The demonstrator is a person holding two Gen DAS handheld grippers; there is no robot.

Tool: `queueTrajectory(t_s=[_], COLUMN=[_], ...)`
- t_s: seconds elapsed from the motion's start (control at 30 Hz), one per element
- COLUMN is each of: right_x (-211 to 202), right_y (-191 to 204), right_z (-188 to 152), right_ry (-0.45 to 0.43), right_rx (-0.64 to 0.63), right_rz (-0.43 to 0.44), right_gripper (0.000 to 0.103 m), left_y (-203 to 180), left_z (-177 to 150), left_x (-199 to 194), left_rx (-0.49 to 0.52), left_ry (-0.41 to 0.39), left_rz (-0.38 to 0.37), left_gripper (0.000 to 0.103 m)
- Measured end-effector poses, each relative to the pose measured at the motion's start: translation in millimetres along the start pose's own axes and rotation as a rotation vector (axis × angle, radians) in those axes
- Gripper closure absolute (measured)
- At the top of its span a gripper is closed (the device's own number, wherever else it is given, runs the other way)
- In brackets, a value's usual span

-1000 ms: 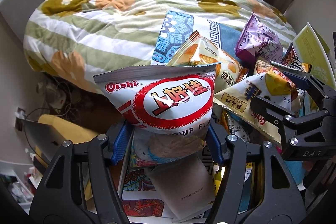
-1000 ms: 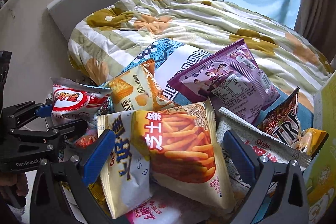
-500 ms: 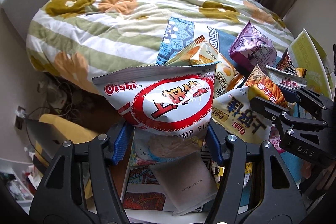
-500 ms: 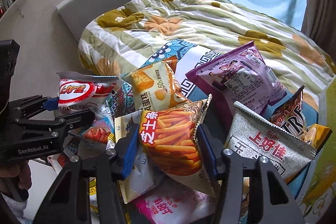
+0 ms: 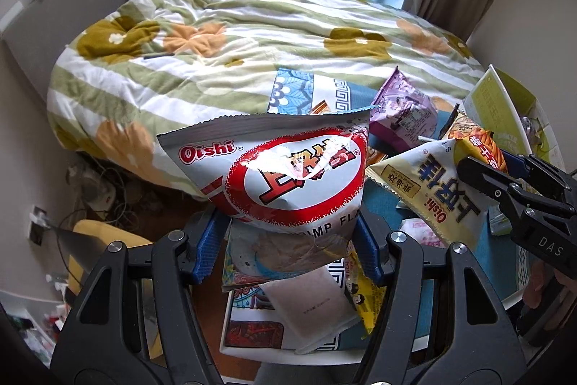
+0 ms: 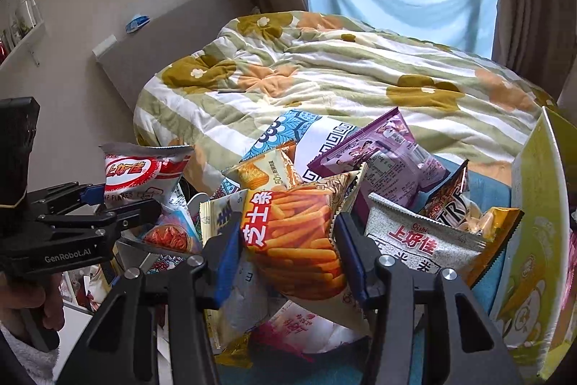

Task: Organize snacks
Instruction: 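Carry both bags over the box and release them inside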

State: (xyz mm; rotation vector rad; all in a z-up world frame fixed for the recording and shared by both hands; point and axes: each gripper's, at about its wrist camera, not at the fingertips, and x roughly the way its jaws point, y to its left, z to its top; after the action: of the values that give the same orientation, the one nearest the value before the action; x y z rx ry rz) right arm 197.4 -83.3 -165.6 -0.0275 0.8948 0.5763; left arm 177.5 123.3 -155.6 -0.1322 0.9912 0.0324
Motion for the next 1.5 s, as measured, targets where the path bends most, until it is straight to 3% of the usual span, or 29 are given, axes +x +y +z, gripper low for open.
queueTrajectory(t_s=[0.3, 0.63, 0.87, 1.0, 1.13, 1.3, 1.4, 1.43, 1.47, 1.5], right_x=[-86.3, -185.6, -235.1, -254.6, -263.6, -259.1, -253.2, -251.4, -249.9, -247.8], right_y=[-26.6, -124.5, -202.0, -242.6, -277.5, -308.4, -323.0, -326.5, -328.8, -330.9], right_z=[12.5, -8.6, -33.8, -45.7, -56.3, -66.0, -69.2, -70.1, -70.8, -70.7], right_ry=[-0.147, -0.227, -0.234, -0.235, -0.222, -0.184, -0.164, -0.159, -0.156, -0.153], right_rx=[0.121, 0.270, 0.324, 0.356, 0.369, 0.384, 0.392, 0.396, 0.399, 0.402], right_rz=[-0.113, -0.293, -0.390, -0.404, -0.398, -0.363, -0.340, -0.335, -0.329, -0.323], right_gripper=[0.056, 0.056, 0.056, 0.056, 0.056, 0.056, 0.056, 0.056, 0.056, 0.056], left_y=[-64.6, -212.5, -331.3, -387.9, -423.9, -441.8, -447.2, -447.2, -445.8, -442.3], left_z=[44.7, 66.6, 58.5, 47.1, 27.3, 3.6, -5.7, -7.3, -7.6, -6.8], left_x=[-49.7, -67.3, -38.9, -10.0, 22.2, 54.1, 64.8, 66.8, 66.1, 64.6], left_rx=[0.121, 0.232, 0.271, 0.284, 0.281, 0.272, 0.272, 0.275, 0.278, 0.280], left_ry=[-0.121, -0.148, -0.071, 0.008, 0.093, 0.181, 0.215, 0.215, 0.205, 0.190], left_rz=[-0.116, -0.307, -0.408, -0.415, -0.385, -0.338, -0.313, -0.294, -0.278, -0.276], left_gripper=[0.043, 0.043, 0.043, 0.043, 0.043, 0.043, 0.026, 0.009, 0.001, 0.001])
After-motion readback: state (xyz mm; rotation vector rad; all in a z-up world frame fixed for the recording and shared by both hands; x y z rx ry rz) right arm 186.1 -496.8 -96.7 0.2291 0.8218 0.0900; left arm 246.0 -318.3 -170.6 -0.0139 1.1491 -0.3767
